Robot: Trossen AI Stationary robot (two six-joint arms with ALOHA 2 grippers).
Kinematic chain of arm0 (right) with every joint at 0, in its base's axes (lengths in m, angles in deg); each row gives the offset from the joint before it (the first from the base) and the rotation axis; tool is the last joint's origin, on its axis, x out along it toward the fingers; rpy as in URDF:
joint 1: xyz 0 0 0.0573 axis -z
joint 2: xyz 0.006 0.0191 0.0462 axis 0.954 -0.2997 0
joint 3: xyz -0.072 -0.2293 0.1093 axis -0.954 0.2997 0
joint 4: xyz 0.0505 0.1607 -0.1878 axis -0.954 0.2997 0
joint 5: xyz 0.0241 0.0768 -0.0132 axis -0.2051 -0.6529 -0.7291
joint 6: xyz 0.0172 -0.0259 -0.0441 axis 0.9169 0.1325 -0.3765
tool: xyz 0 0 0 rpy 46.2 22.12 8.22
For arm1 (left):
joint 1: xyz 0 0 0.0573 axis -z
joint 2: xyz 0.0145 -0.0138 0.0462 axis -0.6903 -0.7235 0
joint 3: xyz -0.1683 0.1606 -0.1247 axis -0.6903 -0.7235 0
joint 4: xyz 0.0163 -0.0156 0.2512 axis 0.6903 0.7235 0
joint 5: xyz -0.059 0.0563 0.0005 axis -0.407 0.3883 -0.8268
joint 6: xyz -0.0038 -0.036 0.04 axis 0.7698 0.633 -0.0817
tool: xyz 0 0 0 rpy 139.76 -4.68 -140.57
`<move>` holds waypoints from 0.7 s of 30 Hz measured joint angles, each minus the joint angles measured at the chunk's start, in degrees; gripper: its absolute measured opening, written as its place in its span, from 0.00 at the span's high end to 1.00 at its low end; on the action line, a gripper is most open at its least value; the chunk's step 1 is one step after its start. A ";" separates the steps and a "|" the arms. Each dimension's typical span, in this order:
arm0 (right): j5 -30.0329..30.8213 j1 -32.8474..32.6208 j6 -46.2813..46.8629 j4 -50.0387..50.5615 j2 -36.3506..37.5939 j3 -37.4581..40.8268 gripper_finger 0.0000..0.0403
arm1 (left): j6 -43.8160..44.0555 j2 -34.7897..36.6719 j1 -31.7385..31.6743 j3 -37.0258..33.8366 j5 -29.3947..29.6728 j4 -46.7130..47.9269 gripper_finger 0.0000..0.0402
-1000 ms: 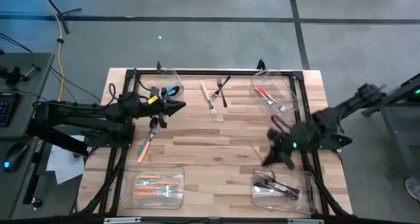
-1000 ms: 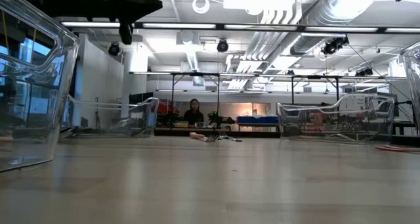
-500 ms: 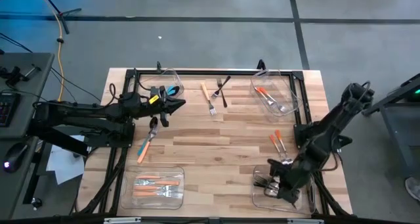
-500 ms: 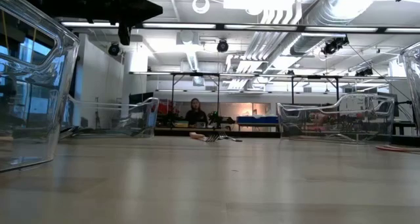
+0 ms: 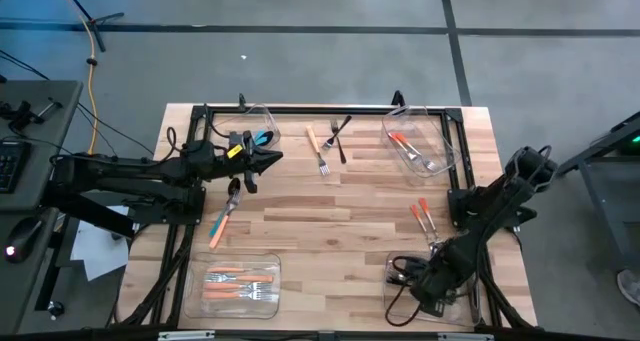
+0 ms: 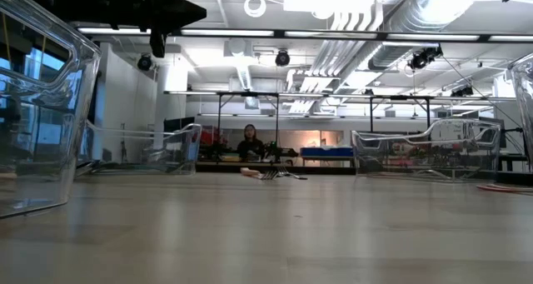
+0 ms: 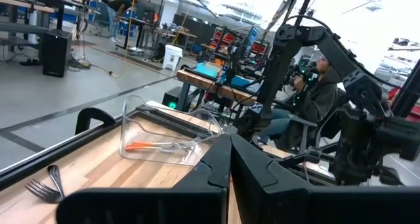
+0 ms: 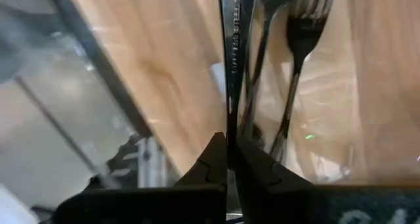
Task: Sort silverware by color (type)
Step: Put the black fork into the bottom right transparent bin
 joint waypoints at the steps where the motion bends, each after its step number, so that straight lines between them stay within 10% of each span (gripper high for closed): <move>1: 0.51 0.00 0.11 0.00 -0.73 0.00 1.00 | 0.00 0.00 0.00 0.00 -0.01 0.01 1.00; 21: 2.72 0.00 1.01 -3.14 -9.98 -0.01 1.00 | 0.02 0.00 0.00 0.00 -0.02 0.11 1.00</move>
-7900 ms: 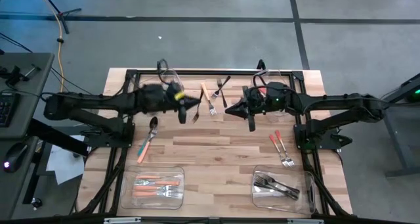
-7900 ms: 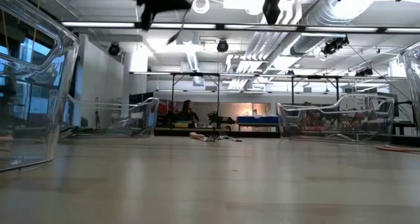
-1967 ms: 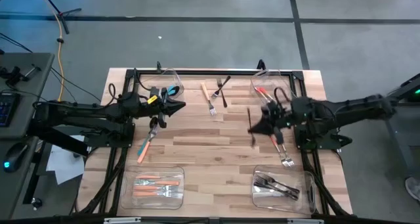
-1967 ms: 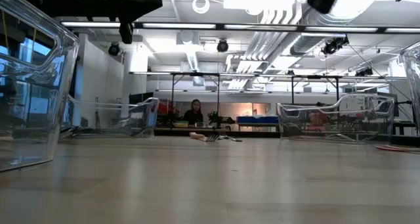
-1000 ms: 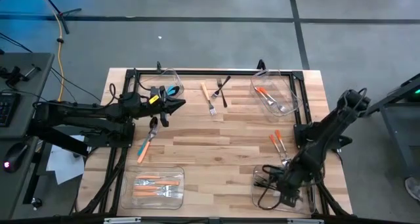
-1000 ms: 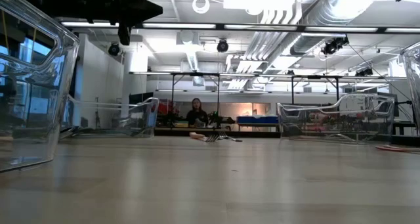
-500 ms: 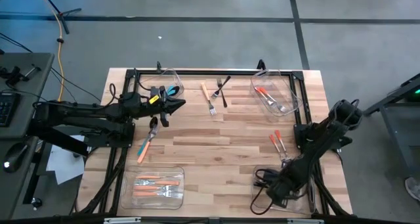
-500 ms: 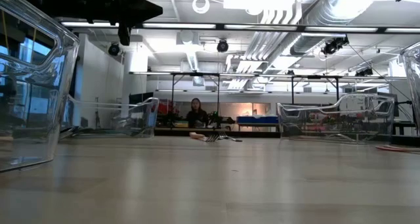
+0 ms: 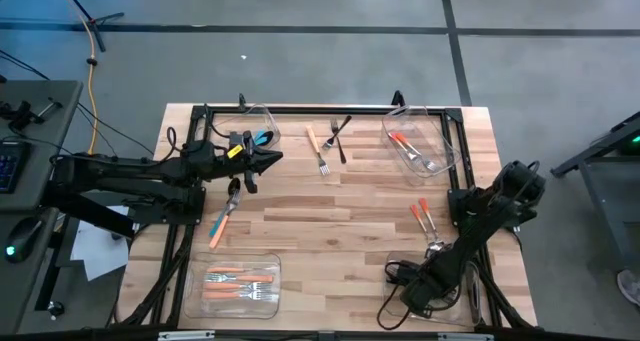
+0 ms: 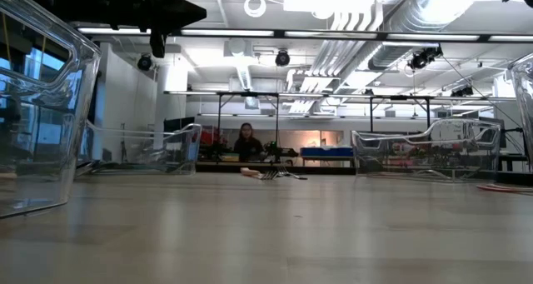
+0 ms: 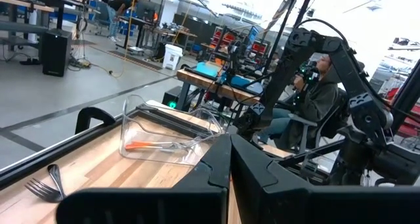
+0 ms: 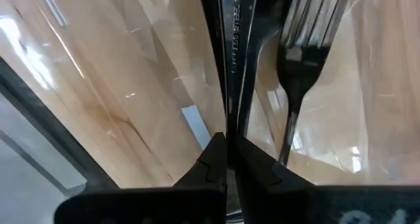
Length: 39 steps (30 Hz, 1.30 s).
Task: Sort silverware by color (type)
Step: Put the black fork into the bottom right transparent bin, then put the light orange fork into the bottom left transparent bin
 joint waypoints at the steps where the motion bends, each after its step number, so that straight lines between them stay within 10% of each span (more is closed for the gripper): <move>1: 0.08 0.00 0.01 -0.16 -0.17 -0.01 1.00 | 0.00 0.00 0.00 0.00 0.00 0.00 1.00; 25: 1.80 0.00 -0.02 -0.73 -0.42 -0.03 0.87 | 0.01 0.00 0.00 0.00 -0.01 -0.35 1.00; 39: 1.80 0.00 -3.92 -0.51 -0.42 -0.03 0.54 | 0.02 0.00 0.00 0.00 -0.01 -0.33 1.00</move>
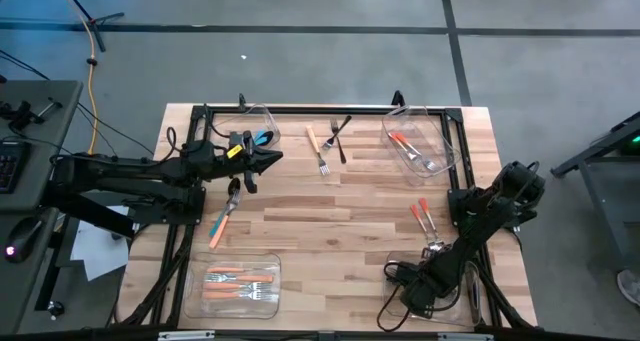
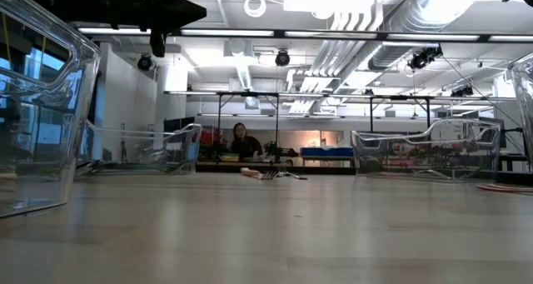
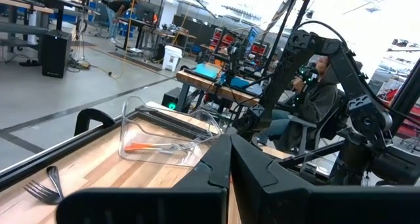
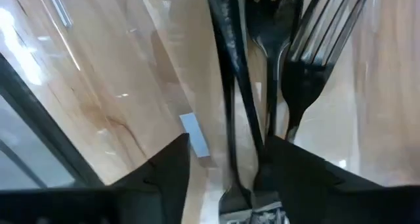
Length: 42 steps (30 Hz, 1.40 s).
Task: Sort silverware by color (type)
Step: Put the light orange fork into the bottom left transparent bin
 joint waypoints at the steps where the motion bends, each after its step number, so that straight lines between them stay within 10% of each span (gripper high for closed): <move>1: 0.11 0.00 -0.74 0.09 -0.01 0.02 0.53 | 0.00 0.00 0.00 0.00 0.00 0.02 1.00; 13: -2.17 -0.15 -6.14 4.17 6.89 0.07 0.48 | 0.02 -0.02 0.01 0.00 0.07 0.07 1.00; 29: 16.57 0.26 -2.09 12.60 32.94 0.07 0.48 | 0.32 -0.02 0.00 0.00 0.26 0.09 1.00; 37: 26.04 6.60 -0.22 7.97 30.87 0.07 0.48 | 1.57 -0.02 0.00 0.02 0.26 0.06 1.00; 42: 28.77 15.77 -16.30 -6.31 26.60 0.07 0.48 | 1.62 -0.02 0.00 0.02 0.46 -0.57 1.00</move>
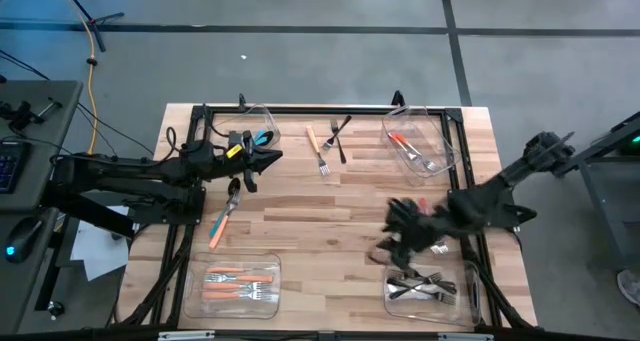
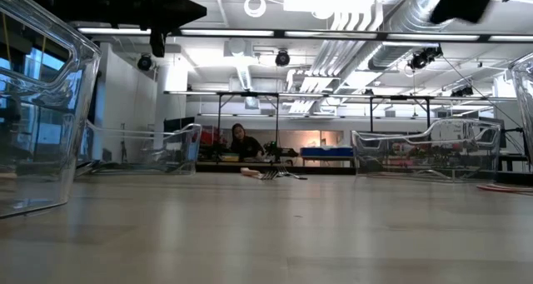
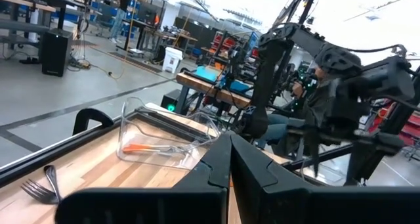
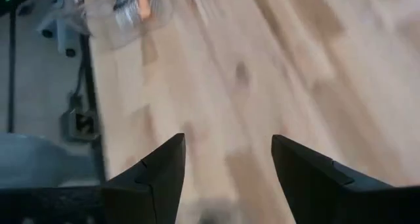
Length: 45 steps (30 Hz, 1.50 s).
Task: Sort silverware by color (type)
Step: Put the light orange fork into the bottom left transparent bin
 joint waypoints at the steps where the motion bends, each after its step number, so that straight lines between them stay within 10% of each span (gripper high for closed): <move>1: -1.04 2.64 -4.12 -2.11 -1.02 0.00 0.48 | 0.00 0.01 0.01 0.01 0.01 -0.08 1.00; 9: -13.75 23.94 -33.27 -20.35 -8.16 0.00 0.48 | -0.01 0.00 0.02 0.02 0.00 -0.07 1.00; 18: -26.72 38.91 -38.08 -43.91 -7.91 0.00 0.48 | 1.38 0.00 0.02 0.04 -0.99 -2.56 1.00; 34: -30.26 42.70 -27.75 -60.57 7.98 20.54 0.56 | -9.07 0.01 0.20 8.33 -2.60 7.54 1.00; 45: -28.21 42.76 -36.33 -63.56 5.39 19.08 0.68 | -8.25 -0.31 0.20 8.33 -2.60 7.62 1.00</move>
